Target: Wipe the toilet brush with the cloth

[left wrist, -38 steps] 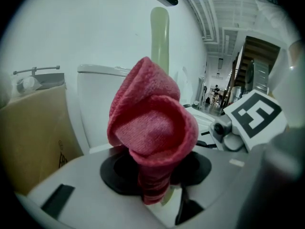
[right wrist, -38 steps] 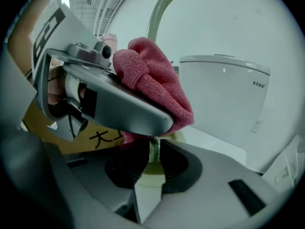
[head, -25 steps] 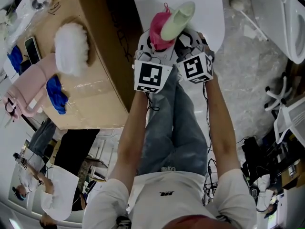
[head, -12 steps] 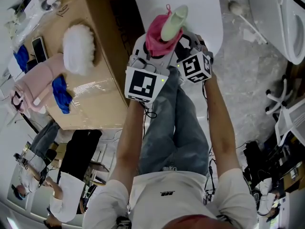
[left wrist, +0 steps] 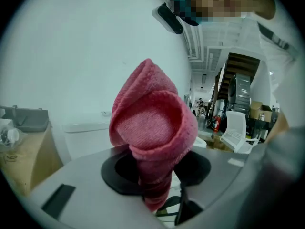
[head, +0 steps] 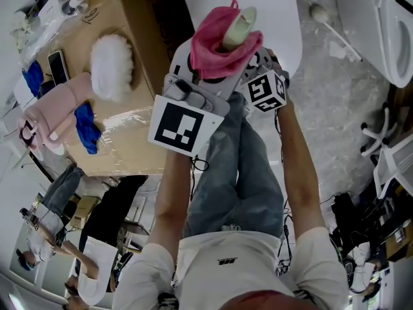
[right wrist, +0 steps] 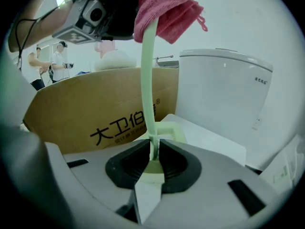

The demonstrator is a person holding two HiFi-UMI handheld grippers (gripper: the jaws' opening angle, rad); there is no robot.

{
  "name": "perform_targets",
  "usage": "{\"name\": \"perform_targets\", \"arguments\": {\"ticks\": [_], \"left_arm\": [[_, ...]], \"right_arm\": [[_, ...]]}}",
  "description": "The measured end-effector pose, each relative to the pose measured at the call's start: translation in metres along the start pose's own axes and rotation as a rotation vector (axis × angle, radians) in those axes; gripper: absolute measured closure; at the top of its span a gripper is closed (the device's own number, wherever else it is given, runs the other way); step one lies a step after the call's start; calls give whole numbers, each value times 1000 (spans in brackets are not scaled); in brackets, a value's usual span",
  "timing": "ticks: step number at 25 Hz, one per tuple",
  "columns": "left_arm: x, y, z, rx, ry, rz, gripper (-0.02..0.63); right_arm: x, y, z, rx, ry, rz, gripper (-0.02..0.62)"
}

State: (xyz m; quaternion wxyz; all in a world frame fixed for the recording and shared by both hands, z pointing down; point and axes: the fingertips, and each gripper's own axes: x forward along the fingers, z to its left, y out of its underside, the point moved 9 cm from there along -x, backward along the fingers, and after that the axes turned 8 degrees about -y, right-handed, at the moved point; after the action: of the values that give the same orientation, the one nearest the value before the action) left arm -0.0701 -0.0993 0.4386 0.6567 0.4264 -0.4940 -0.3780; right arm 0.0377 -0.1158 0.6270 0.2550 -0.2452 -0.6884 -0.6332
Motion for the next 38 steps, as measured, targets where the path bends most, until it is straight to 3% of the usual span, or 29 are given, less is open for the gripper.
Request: {"name": "perform_targets", "arguments": {"ticks": [6,12,20,38], "left_arm": [[1,-18,2,6,31,-33,425],[-1,-7,7,36,53,-28,437],[2,41,8,26,32,20,485],[32,138,10,43,24,162,494]], "right_arm": [[0,1,0,2,3,-1,538],[1,0,0,1,0,-6,538],[0,0,0,0,-1,-13,540],[-1,2,0,-3,8,-35,540]]}}
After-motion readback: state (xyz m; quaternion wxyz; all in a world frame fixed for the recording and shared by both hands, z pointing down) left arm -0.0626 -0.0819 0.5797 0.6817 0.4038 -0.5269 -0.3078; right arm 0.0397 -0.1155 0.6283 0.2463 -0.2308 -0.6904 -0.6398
